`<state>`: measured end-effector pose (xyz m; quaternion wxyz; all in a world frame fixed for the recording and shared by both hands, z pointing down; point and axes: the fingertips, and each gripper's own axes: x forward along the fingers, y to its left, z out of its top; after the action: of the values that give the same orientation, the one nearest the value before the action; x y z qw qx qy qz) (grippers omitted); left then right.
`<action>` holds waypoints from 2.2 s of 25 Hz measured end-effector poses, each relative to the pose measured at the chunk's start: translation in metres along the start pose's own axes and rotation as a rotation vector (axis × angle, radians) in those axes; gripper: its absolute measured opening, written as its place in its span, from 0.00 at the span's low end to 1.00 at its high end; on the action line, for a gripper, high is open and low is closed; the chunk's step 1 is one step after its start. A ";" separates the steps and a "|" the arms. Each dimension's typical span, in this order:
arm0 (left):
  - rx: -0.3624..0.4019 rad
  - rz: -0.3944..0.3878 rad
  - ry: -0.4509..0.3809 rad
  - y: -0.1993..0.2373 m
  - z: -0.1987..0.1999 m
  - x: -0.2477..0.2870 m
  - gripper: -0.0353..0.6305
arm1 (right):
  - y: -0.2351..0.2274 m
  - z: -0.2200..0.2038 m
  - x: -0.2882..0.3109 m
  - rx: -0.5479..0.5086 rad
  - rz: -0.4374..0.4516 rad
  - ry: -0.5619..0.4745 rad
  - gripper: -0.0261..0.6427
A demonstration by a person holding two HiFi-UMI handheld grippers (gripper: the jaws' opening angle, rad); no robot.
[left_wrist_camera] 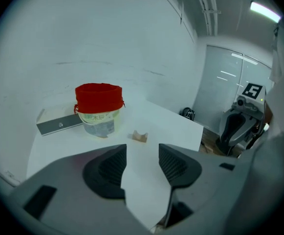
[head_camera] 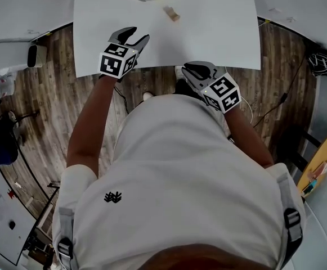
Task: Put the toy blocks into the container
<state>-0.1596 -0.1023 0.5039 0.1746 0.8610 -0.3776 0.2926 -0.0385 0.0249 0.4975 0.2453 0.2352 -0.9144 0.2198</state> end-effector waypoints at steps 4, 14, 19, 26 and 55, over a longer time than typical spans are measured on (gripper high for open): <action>0.034 -0.032 0.039 -0.012 -0.003 0.033 0.41 | -0.018 -0.003 -0.009 0.021 -0.024 -0.007 0.10; 0.112 -0.051 0.141 -0.018 -0.002 0.103 0.50 | -0.068 -0.010 -0.034 0.066 -0.063 -0.019 0.10; 0.121 -0.032 0.195 -0.012 -0.006 0.134 0.53 | -0.092 -0.015 -0.044 0.074 -0.063 -0.004 0.10; 0.148 -0.001 0.270 -0.003 -0.012 0.169 0.58 | -0.120 -0.019 -0.056 0.078 -0.051 0.003 0.10; 0.192 -0.016 0.218 -0.027 0.057 0.150 0.50 | -0.177 -0.012 -0.057 0.048 0.047 -0.024 0.10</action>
<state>-0.0365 -0.1968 0.5530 0.1335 0.8398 -0.3199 0.4178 0.1047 -0.0909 0.5260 0.2234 0.2223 -0.9170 0.2446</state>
